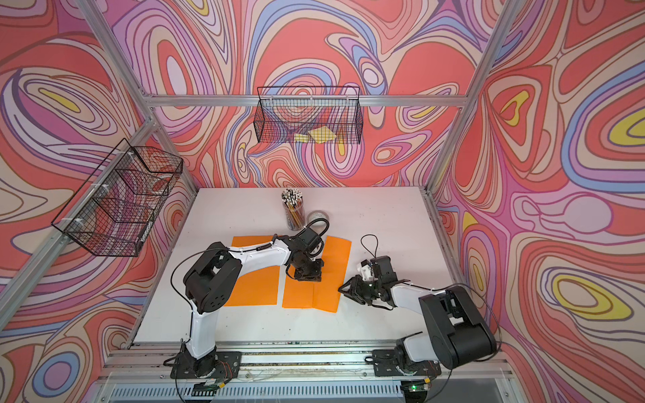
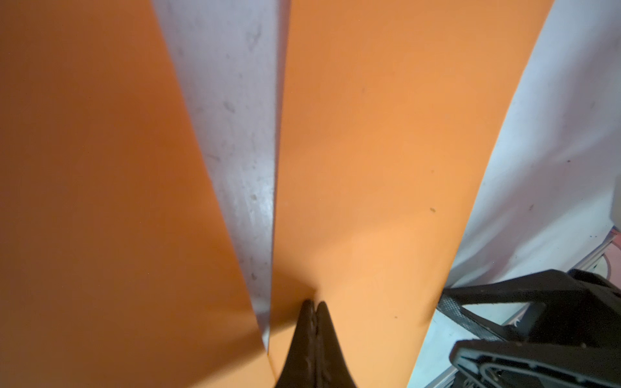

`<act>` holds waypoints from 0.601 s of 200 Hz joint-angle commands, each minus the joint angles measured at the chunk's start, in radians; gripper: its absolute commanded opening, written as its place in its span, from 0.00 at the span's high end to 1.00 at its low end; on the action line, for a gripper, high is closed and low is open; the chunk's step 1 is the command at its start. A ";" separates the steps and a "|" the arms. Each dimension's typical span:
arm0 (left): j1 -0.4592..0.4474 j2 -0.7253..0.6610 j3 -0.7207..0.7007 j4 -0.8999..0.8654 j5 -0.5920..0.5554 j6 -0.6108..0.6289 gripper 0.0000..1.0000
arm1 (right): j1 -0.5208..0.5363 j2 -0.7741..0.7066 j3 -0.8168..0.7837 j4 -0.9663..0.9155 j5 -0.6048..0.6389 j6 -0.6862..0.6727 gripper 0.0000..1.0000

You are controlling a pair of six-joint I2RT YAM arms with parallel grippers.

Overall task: Fold the rectangular paper in half along the long edge
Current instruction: Fold the paper at the center of the board, then pick up the paper from the center of the board.

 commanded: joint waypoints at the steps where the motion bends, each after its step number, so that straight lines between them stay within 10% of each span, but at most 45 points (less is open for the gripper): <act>1: 0.004 -0.020 -0.027 -0.061 -0.034 -0.015 1.00 | 0.004 0.114 -0.026 0.106 0.026 0.024 0.63; 58: 0.004 -0.022 -0.029 -0.066 -0.035 -0.014 1.00 | 0.007 0.227 -0.027 0.315 -0.032 0.100 0.67; 120: 0.004 -0.055 -0.028 -0.070 -0.035 -0.015 1.00 | 0.007 0.234 0.003 0.259 -0.002 0.059 1.00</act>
